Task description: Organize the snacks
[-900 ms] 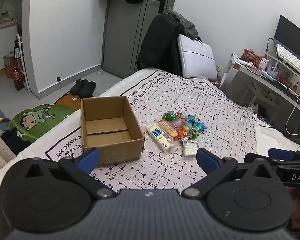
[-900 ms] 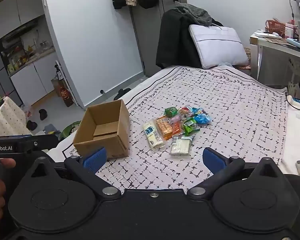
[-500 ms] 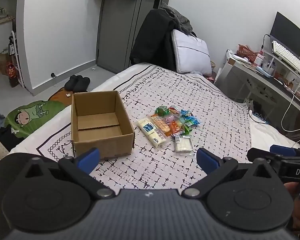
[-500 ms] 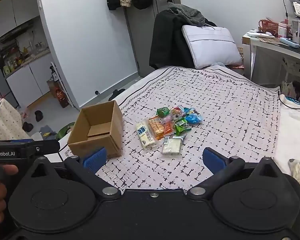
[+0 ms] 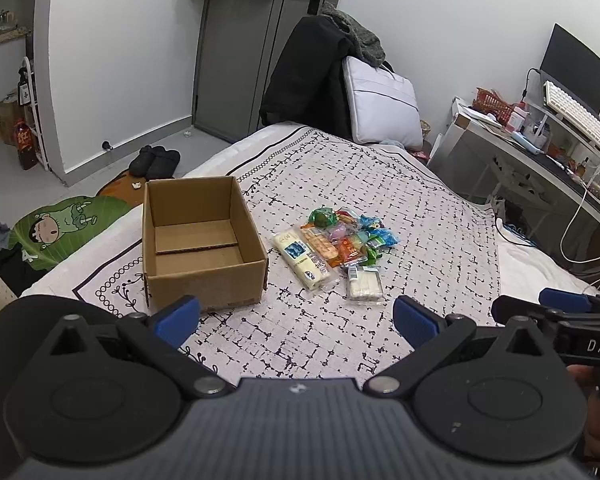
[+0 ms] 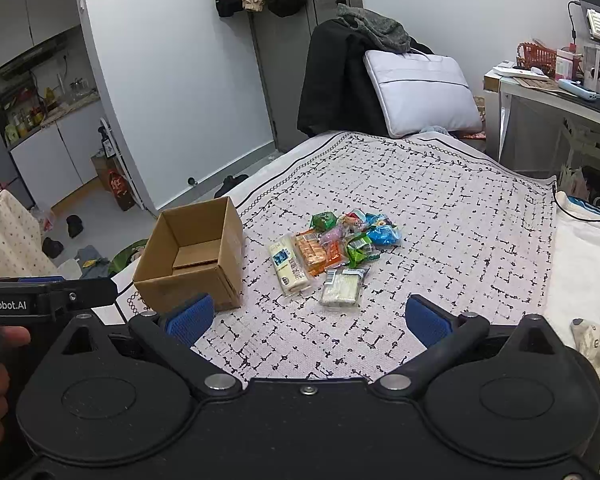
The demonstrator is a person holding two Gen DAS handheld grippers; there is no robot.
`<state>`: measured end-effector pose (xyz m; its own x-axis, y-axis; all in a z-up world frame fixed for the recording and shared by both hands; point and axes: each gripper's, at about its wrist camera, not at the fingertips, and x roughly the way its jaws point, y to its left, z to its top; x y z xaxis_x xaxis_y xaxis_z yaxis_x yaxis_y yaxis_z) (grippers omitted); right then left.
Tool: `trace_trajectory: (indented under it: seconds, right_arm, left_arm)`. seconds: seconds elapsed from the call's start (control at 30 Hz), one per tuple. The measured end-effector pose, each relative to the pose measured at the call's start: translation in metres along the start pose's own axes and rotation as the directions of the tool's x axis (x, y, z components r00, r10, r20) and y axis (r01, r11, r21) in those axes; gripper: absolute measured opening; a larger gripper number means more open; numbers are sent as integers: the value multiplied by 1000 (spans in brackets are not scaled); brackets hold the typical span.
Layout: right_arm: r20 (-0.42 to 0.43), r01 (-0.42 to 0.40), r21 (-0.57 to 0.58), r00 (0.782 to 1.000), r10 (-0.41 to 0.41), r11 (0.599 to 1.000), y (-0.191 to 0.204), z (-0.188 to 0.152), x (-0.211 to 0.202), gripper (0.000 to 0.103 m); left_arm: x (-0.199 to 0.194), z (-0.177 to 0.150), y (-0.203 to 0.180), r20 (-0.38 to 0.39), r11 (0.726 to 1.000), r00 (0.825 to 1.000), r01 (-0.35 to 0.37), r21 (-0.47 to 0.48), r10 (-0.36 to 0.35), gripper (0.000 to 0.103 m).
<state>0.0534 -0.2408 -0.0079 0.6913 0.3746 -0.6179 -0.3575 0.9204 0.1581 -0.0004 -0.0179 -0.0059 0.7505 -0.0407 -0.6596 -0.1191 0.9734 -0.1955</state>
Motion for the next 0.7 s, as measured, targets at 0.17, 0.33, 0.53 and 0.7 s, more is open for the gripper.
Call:
trace_trajectory:
  seconds: [0.17, 0.33, 0.53, 0.7]
  right_arm:
    - [-2, -1, -2, 1000, 1, 1000, 0, -1, -1, 103]
    - [-3, -3, -2, 1000, 3, 1000, 1, -2, -2, 103]
    - [0, 1, 0, 1000, -1, 1000, 1, -4, -3, 103]
    - [-3, 6, 1, 1000, -6, 1000, 2, -6, -3, 103]
  left_arm:
    - [-2, -2, -2, 2, 1000, 1000, 3, -6, -3, 103]
    - [-4, -3, -2, 1, 1000, 1000, 4, -1, -4, 103]
    - [-5, -7, -3, -6, 1000, 1000, -20, 17, 21, 103]
    - [-7, -8, -3, -6, 1000, 1000, -12, 20, 12, 103]
